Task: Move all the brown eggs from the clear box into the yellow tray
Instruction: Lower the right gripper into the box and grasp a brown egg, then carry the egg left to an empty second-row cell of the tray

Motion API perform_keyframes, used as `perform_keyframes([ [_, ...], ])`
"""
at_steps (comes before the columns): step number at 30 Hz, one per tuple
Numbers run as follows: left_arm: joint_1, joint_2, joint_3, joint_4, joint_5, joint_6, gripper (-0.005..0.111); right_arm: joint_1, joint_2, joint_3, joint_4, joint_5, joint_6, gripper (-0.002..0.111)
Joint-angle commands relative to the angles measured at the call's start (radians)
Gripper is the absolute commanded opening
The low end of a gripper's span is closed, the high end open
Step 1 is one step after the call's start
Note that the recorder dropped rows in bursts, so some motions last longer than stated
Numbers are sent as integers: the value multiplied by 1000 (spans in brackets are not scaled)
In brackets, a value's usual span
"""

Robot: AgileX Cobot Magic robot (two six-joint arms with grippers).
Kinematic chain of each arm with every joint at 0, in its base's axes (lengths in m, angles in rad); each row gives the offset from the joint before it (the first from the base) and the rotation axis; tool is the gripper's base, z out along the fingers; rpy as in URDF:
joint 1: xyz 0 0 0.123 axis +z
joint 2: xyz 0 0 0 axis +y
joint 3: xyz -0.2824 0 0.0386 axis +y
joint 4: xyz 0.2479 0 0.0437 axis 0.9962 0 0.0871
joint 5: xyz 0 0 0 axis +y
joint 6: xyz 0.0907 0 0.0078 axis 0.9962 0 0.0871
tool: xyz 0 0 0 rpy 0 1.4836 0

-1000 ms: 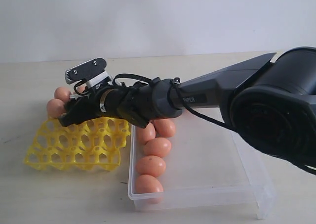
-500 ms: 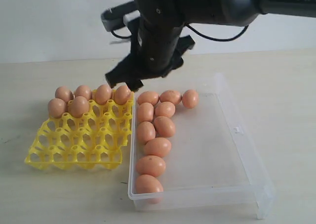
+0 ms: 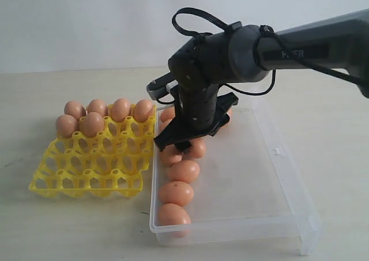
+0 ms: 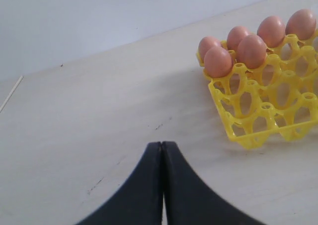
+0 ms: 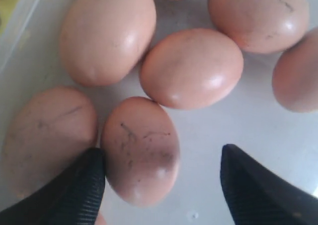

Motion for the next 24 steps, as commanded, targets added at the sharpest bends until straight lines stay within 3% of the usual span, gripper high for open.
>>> perform_keyframes([
  [1, -4, -6, -4, 0, -8, -5, 0, -9, 20, 3, -17, -70, -14, 64],
  [12, -4, -6, -4, 0, -8, -5, 0, -10, 54, 3, 1, -80, -74, 51],
  [14, -4, -6, -4, 0, -8, -5, 0, -10, 54, 3, 1, -78, -74, 42],
  [19, -4, -6, -4, 0, -8, -5, 0, -10, 44, 3, -5, -38, -76, 0],
  [22, -4, -6, -4, 0, -8, -5, 0, -10, -54, 3, -7, -47, -96, 0],
  [24, -4, -6, -4, 0, -8, -5, 0, -10, -150, 15, 17, -209, -102, 0],
])
